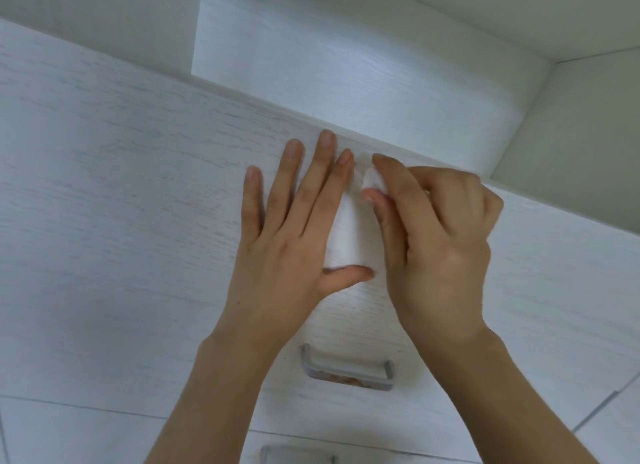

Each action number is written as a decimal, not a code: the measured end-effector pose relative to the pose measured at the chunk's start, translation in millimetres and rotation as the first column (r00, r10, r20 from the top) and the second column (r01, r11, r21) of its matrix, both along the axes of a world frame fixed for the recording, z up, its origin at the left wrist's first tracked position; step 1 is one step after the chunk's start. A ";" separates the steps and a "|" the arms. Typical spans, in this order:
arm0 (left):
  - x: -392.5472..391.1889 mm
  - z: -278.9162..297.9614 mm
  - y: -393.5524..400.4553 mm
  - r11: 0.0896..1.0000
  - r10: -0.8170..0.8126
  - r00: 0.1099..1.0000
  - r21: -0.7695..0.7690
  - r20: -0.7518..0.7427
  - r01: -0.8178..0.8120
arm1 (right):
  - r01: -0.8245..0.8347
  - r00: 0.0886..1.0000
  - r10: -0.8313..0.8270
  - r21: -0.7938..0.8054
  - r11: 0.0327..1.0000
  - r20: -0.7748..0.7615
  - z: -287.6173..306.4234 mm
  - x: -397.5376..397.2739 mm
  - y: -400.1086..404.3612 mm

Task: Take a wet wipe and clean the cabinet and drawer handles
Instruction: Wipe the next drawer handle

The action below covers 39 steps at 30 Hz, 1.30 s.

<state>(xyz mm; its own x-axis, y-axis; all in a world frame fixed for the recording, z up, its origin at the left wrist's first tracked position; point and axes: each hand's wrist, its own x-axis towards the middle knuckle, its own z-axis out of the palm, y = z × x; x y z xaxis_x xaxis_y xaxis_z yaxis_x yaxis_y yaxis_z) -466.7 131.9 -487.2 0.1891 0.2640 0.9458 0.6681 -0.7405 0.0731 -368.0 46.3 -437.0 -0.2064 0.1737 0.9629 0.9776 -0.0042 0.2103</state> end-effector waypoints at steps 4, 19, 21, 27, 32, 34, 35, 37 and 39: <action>-0.7 0.7 0.0 1.000 -0.010 1.000 -0.015 -0.009 0.010 | 0.073 0.995 -0.065 0.101 0.992 -0.072 -5.2 6.1 -11.2; 0.5 0.0 -1.1 1.000 -0.026 0.999 -0.007 0.032 0.026 | -0.057 0.976 0.081 0.121 0.991 -0.201 -9.5 -13.2 -2.5; -1.6 1.2 -2.4 0.999 -0.041 0.999 -0.028 0.007 0.041 | -0.034 0.976 0.066 0.153 0.988 -0.210 -13.9 -1.1 -11.3; -5.0 5.4 -9.2 0.989 -0.099 0.995 -0.114 -0.018 0.096 | 0.075 0.838 0.048 0.202 0.977 -0.544 -21.1 32.1 -34.7; -4.3 5.4 -10.9 0.983 -0.115 0.993 -0.143 -0.021 0.111 | -0.153 0.454 0.399 0.371 0.916 -0.797 -17.7 30.5 -37.1; -3.7 5.8 -10.7 0.983 -0.121 0.992 -0.142 -0.018 0.118 | -0.196 0.394 0.436 0.389 0.900 -0.809 -13.6 24.0 -32.7; -3.6 6.0 -10.5 0.982 -0.127 0.992 -0.142 -0.014 0.124 | -0.212 0.366 0.451 0.399 0.892 -0.814 -13.0 20.6 -31.1; -3.4 5.8 -10.8 0.980 -0.137 0.990 -0.145 -0.010 0.134 | -0.229 0.329 0.473 0.417 0.880 -0.817 -14.3 15.5 -30.3; -2.9 5.3 -11.0 0.981 -0.139 0.990 -0.137 -0.015 0.136 | -0.236 0.319 0.486 0.429 0.872 -0.813 -17.4 12.4 -31.9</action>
<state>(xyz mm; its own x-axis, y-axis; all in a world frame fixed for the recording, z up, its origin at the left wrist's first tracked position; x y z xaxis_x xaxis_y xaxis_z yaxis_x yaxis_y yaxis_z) -469.6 121.0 -481.9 0.2550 0.3591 0.8978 0.5632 -0.8099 0.1639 -355.6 14.3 -454.4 0.7771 0.1045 0.6207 0.5056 0.4836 -0.7145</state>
